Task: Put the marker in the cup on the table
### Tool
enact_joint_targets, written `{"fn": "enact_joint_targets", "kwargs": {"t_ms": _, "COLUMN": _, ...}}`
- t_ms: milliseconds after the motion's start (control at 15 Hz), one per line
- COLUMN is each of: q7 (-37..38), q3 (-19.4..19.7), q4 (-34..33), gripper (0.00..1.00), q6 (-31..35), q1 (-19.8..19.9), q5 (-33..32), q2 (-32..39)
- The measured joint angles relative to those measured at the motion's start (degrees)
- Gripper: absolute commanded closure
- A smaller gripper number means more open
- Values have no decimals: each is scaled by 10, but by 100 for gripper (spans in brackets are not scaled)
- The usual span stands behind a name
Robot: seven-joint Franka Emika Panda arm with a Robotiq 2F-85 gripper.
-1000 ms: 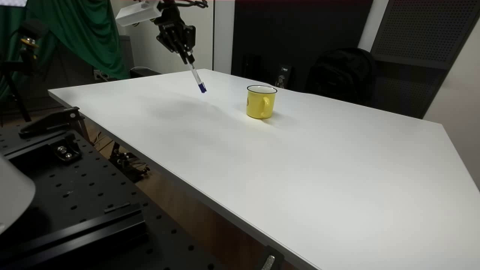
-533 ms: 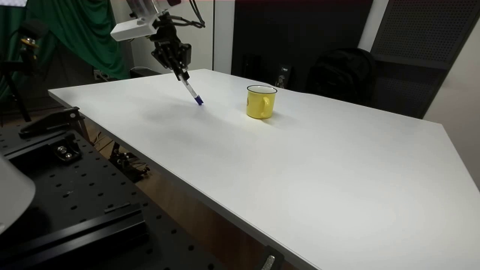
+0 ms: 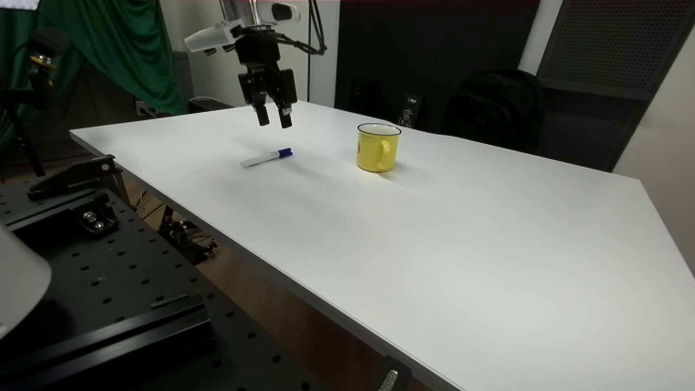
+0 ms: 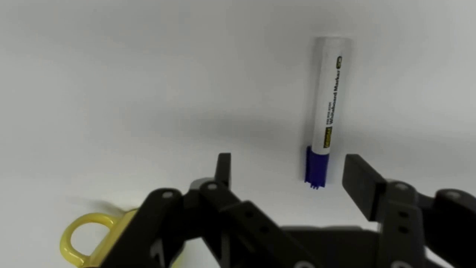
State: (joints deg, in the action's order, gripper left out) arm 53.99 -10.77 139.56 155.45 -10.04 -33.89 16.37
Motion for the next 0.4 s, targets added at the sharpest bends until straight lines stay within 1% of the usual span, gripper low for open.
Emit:
{"fn": "enact_joint_targets", "kwargs": {"t_ms": 133, "q7": -51, "q3": -28, "q4": -19, "gripper": 0, "q6": -65, "q1": 31, "q5": 106, "q2": -5}}
{"fn": "enact_joint_targets", "kwargs": {"t_ms": 200, "q7": -75, "q3": -38, "q4": -30, "gripper": 0, "q6": -101, "q1": 41, "q5": 154, "q2": -8}}
{"fn": "enact_joint_targets", "kwargs": {"t_ms": 267, "q7": -105, "q3": -38, "q4": -42, "gripper": 0, "q6": -134, "q1": 43, "q5": 203, "q2": -11}}
{"fn": "enact_joint_targets", "kwargs": {"t_ms": 333, "q7": -130, "q3": -34, "q4": -51, "gripper": 0, "q6": -157, "q1": 40, "q5": 234, "q2": -15}}
{"fn": "enact_joint_targets", "kwargs": {"t_ms": 400, "q7": -139, "q3": -32, "q4": -55, "gripper": 0, "q6": -167, "q1": 39, "q5": 246, "q2": -17}}
